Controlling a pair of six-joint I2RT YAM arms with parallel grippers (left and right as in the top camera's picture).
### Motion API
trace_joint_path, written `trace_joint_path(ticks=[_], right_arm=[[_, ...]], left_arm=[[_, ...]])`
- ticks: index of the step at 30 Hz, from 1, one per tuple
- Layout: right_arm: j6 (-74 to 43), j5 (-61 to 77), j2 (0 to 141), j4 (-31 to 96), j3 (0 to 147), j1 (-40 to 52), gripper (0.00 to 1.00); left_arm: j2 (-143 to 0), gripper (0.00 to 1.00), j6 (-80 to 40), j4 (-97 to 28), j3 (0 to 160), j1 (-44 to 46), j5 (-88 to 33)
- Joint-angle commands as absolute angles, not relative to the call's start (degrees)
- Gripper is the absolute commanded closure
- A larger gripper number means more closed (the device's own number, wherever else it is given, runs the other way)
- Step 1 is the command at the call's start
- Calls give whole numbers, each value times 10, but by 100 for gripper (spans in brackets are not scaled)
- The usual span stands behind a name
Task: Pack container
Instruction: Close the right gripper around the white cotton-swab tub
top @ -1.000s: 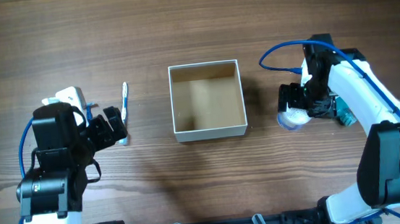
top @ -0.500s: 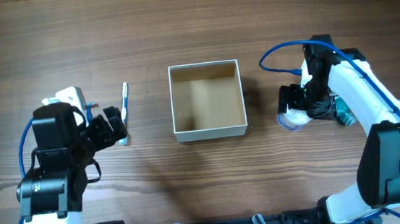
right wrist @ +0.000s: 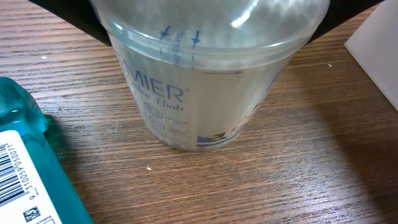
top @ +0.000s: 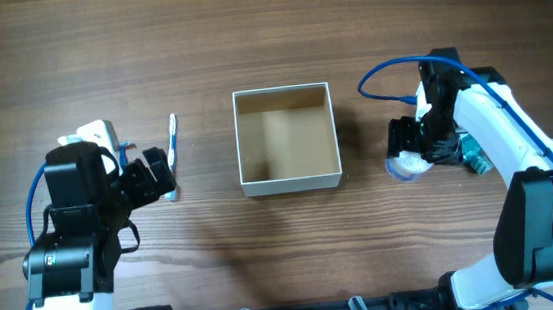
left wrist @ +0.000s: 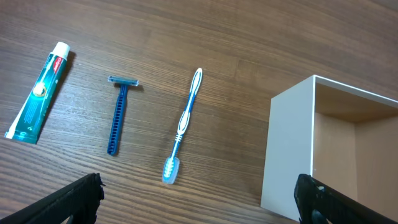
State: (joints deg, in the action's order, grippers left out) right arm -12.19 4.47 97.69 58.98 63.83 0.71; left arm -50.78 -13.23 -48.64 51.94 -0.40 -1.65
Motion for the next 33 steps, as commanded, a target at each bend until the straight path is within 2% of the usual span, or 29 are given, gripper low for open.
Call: trace_joint_path(ticks=[1, 11, 26, 33], right_arm=[[-120, 52, 984, 592, 634, 8, 18], [-120, 52, 984, 592, 634, 8, 31], [-120, 51, 984, 591, 634, 8, 34], [-120, 52, 984, 590, 634, 8, 39]], left_arm=[[-508, 0, -140, -485, 532, -1, -27], [-508, 0, -140, -485, 532, -1, -27], [-508, 0, -140, -485, 532, -1, -27], [-508, 0, -140, -485, 532, -1, -27]])
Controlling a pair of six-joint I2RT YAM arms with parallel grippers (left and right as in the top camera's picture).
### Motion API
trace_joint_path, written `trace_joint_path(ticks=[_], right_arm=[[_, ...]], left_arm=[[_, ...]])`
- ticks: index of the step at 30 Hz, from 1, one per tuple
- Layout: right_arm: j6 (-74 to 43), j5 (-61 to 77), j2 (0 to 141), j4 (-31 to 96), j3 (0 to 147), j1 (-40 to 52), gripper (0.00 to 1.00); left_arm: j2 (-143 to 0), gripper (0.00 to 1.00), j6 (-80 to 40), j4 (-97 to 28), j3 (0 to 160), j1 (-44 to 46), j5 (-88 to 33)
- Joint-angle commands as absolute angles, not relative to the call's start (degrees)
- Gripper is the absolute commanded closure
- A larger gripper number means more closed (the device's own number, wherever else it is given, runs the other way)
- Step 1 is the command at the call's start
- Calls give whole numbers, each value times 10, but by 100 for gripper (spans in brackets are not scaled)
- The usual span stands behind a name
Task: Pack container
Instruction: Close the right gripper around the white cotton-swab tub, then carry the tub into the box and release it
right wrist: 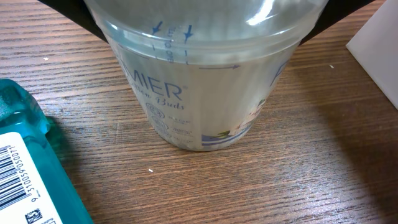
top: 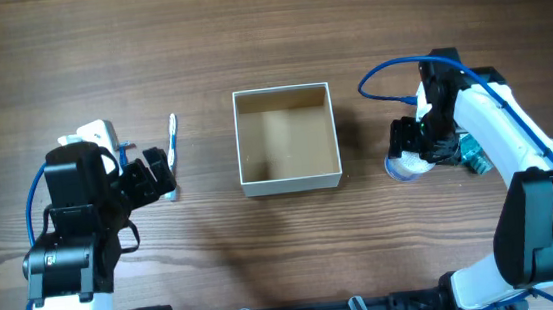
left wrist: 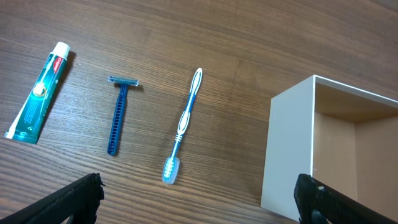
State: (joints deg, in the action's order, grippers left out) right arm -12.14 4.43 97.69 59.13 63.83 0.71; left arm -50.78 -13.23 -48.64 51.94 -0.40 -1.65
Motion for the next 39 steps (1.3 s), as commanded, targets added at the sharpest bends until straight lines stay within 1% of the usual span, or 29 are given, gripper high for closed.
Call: trace_joint_path(ticks=[1, 5, 9, 13, 14, 16, 17, 23, 27, 29, 33, 34, 36, 39], right_arm=[[-120, 52, 984, 591, 634, 8, 40], [-120, 52, 984, 590, 634, 8, 44], [-119, 51, 984, 590, 634, 8, 46], [-115, 51, 984, 587, 634, 8, 64], [-115, 51, 984, 587, 634, 8, 70], [-109, 52, 984, 585, 634, 8, 84], [-105, 51, 984, 585, 634, 8, 96], [-97, 51, 957, 604, 689, 8, 96], [-39, 49, 884, 638, 771, 32, 96], [8, 49, 843, 650, 814, 71, 96], [73, 44, 796, 633, 889, 204, 96], [75, 28, 797, 610, 896, 255, 96], [75, 8, 813, 586, 896, 307, 96], [56, 6, 872, 553, 896, 353, 96]], left_arm=[[-508, 0, -140, -485, 532, -1, -27], [-508, 0, -140, -485, 532, -1, -27], [-508, 0, -140, -485, 532, -1, -27], [-508, 0, -140, -485, 532, -1, -27], [-508, 0, -140, -485, 532, -1, -27], [-508, 0, -140, -485, 532, -1, -27], [-508, 0, -140, -485, 532, -1, -27], [-508, 0, -140, -485, 532, -1, -27], [-508, 0, -140, -485, 532, -1, -27], [-508, 0, -140, -485, 532, -1, -27], [-508, 0, -140, -485, 532, -1, -27], [-508, 0, -140, -485, 532, -1, -27], [-508, 0, -140, -485, 532, -1, -27], [-508, 0, -140, -485, 532, -1, -27]])
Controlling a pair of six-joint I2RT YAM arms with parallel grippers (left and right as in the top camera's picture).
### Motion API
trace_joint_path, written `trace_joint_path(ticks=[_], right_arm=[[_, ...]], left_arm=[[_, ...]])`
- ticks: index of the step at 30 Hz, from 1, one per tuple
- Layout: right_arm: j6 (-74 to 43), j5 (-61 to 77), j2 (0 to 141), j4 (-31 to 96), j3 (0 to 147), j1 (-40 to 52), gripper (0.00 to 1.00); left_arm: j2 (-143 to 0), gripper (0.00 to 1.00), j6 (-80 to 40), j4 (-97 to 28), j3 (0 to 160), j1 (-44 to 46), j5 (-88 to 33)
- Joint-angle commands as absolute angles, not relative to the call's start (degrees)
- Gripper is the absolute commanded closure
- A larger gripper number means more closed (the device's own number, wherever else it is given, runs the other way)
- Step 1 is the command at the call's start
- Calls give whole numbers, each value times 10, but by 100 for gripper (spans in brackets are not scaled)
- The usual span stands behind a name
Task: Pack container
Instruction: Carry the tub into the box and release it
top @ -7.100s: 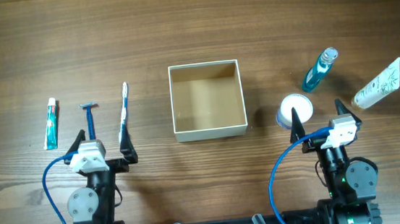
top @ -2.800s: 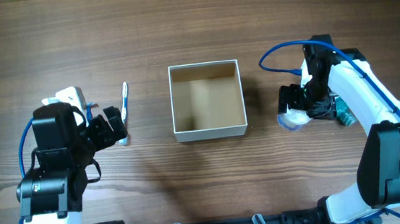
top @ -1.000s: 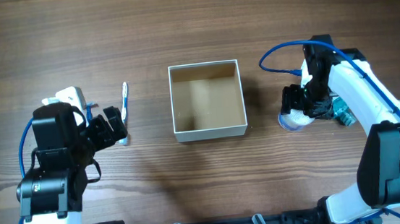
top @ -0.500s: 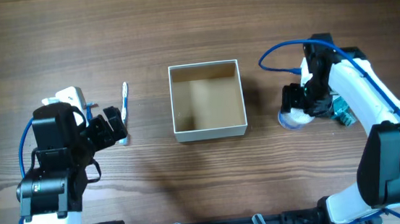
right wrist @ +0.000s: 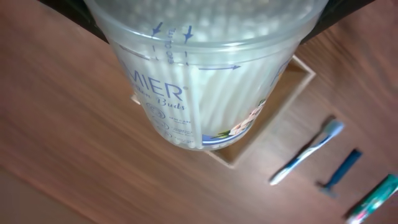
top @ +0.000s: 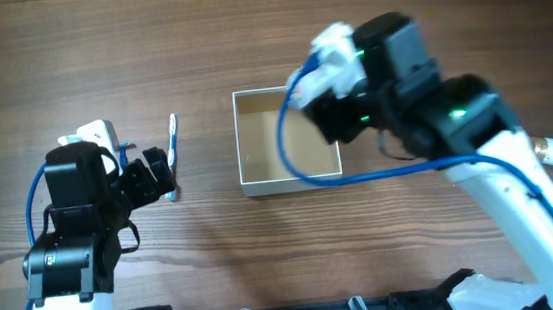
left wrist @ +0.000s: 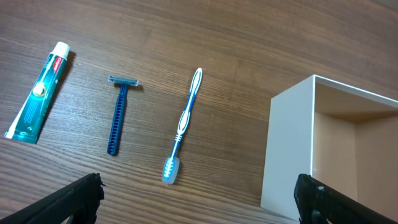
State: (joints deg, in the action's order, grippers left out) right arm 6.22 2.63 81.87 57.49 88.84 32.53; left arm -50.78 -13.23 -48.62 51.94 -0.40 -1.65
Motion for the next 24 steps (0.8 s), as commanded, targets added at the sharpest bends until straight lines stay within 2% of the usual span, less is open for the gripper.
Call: trace_joint_path(ticks=[1, 9, 17, 24], right_arm=[[46, 5, 893, 545, 896, 359, 96], [-39, -6, 1031, 471, 896, 368, 96], [-116, -4, 1073, 472, 896, 368, 96], [-116, -2, 1126, 457, 896, 368, 96]], left_arm=[[-508, 0, -140, -485, 532, -1, -27], [-508, 0, -140, -485, 532, -1, -27], [-508, 0, -140, -485, 532, -1, -27], [-508, 0, -140, -485, 532, -1, -27]])
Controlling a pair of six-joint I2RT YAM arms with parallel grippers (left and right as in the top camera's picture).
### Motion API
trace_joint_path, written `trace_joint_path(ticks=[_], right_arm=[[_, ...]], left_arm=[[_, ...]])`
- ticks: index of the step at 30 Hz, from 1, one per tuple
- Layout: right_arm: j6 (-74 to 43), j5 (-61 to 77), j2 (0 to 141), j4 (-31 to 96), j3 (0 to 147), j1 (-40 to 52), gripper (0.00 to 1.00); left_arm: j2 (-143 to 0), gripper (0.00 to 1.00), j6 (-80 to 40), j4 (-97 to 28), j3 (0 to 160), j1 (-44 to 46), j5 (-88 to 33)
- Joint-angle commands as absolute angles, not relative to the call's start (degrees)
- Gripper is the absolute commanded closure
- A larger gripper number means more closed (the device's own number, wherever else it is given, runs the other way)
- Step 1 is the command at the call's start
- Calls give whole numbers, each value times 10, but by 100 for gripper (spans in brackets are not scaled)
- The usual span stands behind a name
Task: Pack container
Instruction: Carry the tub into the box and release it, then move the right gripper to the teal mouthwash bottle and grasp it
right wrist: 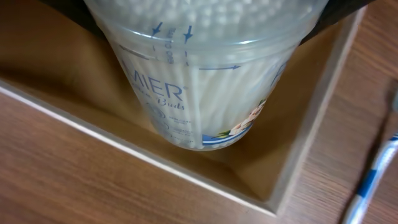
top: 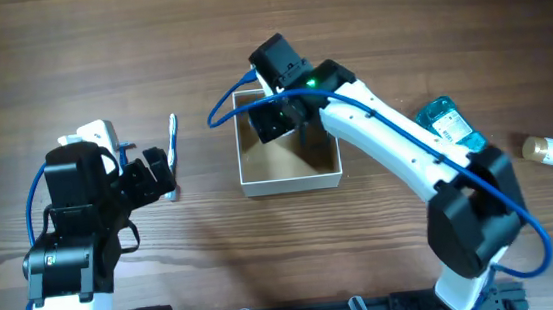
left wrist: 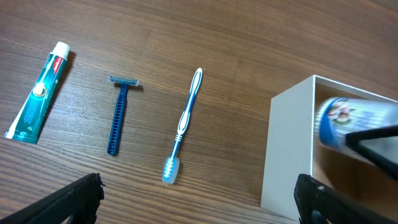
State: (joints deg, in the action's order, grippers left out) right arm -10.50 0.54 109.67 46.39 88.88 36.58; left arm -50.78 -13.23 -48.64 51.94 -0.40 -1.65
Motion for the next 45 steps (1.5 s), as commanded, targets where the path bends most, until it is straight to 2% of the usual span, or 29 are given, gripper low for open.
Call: trace_joint_path(ticks=[1, 4, 5, 7, 8, 9, 10, 13, 15, 23, 26, 30, 33, 36, 38, 39, 41, 45], right_arm=[[-121, -2, 1132, 454, 896, 367, 96], [-120, -2, 1147, 436, 896, 367, 96], [-120, -2, 1149, 432, 896, 367, 92], [-120, -2, 1149, 421, 896, 367, 71], [-119, -2, 1149, 417, 896, 367, 58], [-119, 0, 1149, 414, 896, 367, 39], [-119, 0, 1149, 414, 896, 367, 28], [-108, 17, 1149, 414, 896, 367, 8], [-105, 22, 1149, 414, 896, 367, 3], [-108, 18, 1140, 424, 896, 367, 0], [-138, -51, 1078, 447, 896, 367, 0], [-144, -144, 929, 508, 896, 347, 0], [-191, -147, 835, 610, 896, 240, 0], [-232, -123, 811, 719, 894, 97, 0], [-231, -91, 811, 744, 883, 34, 0], [-231, -45, 811, 749, 857, -28, 0], [-231, 3, 812, 733, 799, -93, 0], [-227, 34, 812, 648, 671, -160, 0]], left_arm=[[-508, 0, -140, -485, 532, -1, -27], [-508, 0, -140, -485, 532, -1, -27], [-508, 0, -140, -485, 532, -1, -27], [-508, 0, -140, -485, 532, -1, -27], [-508, 0, -140, -485, 532, -1, -27], [-508, 0, -140, -485, 532, -1, -27], [-508, 0, -140, -485, 532, -1, -27], [-508, 0, -140, -485, 532, -1, -27], [-508, 0, -140, -485, 532, -1, -27], [-508, 0, -140, -485, 532, -1, -27], [-508, 0, -140, -485, 532, -1, -27], [-508, 0, -140, -485, 532, -1, -27], [-508, 0, -140, -485, 532, -1, -27], [-508, 0, -140, -485, 532, -1, -27], [-508, 0, -140, -485, 532, -1, -27], [-508, 0, -140, -485, 532, -1, -27], [-508, 0, -140, -485, 532, -1, -27], [-508, 0, -140, -485, 532, -1, -27]])
